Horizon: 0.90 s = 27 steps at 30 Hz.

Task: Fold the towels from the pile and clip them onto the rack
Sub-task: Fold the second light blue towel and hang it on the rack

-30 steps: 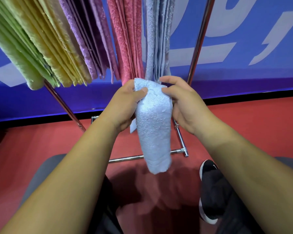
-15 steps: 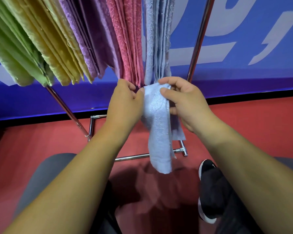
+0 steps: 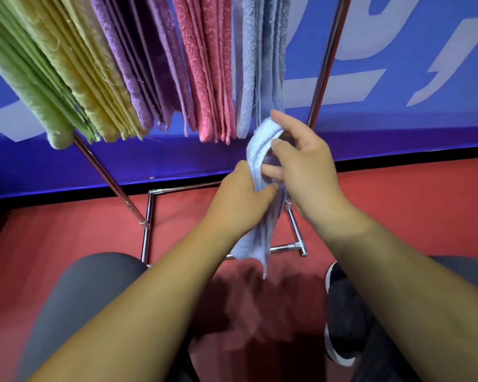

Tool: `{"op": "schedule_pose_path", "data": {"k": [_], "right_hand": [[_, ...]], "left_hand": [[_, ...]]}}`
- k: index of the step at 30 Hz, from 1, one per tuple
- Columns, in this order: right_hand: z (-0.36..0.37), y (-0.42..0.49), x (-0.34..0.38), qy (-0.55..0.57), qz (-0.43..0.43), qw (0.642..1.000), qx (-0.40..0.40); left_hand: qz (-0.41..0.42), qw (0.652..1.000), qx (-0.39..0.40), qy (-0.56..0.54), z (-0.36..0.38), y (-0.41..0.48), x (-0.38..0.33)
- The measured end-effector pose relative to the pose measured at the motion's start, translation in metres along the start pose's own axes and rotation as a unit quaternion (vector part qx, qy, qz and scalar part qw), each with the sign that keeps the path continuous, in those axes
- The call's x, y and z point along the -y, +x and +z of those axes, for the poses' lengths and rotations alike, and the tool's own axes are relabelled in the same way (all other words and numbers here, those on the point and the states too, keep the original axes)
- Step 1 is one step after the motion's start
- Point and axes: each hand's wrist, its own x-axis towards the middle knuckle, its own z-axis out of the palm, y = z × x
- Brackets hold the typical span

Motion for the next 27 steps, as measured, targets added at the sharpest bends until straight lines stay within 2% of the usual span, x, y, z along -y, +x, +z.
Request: {"op": "schedule_pose_path", "data": {"k": [7,10,13,16,19,22,25,27], "right_hand": [[-0.001,0.002,0.003,0.004,-0.006,1.0,-0.005],[-0.009,0.004,0.001,-0.089,-0.057,0.994,-0.031],[-0.022,0.008,0.001,-0.293,-0.152,0.943,-0.046],[-0.033,0.011,0.002,-0.417,-0.178,0.89,-0.054],[-0.041,0.015,0.005,-0.46,-0.179,0.867,-0.069],[-0.049,0.017,0.009,-0.483,-0.181,0.853,-0.081],[-0.056,0.018,0.011,-0.48,-0.168,0.857,-0.088],[-0.061,0.018,0.012,-0.481,-0.166,0.856,-0.095]], "left_hand": [[-0.013,0.998,-0.057,0.039,0.008,0.01,0.007],[-0.008,0.997,-0.06,0.046,0.007,0.011,0.007],[-0.001,0.998,-0.054,0.022,0.002,0.011,0.007],[0.022,1.0,-0.022,-0.002,-0.004,0.01,0.006],[0.035,0.999,0.011,-0.028,-0.007,0.009,0.005],[0.049,0.997,0.009,-0.052,-0.009,0.007,0.003],[0.036,0.987,0.024,-0.156,-0.016,0.002,-0.002],[0.037,0.975,0.065,-0.21,-0.022,0.001,-0.004]]}}
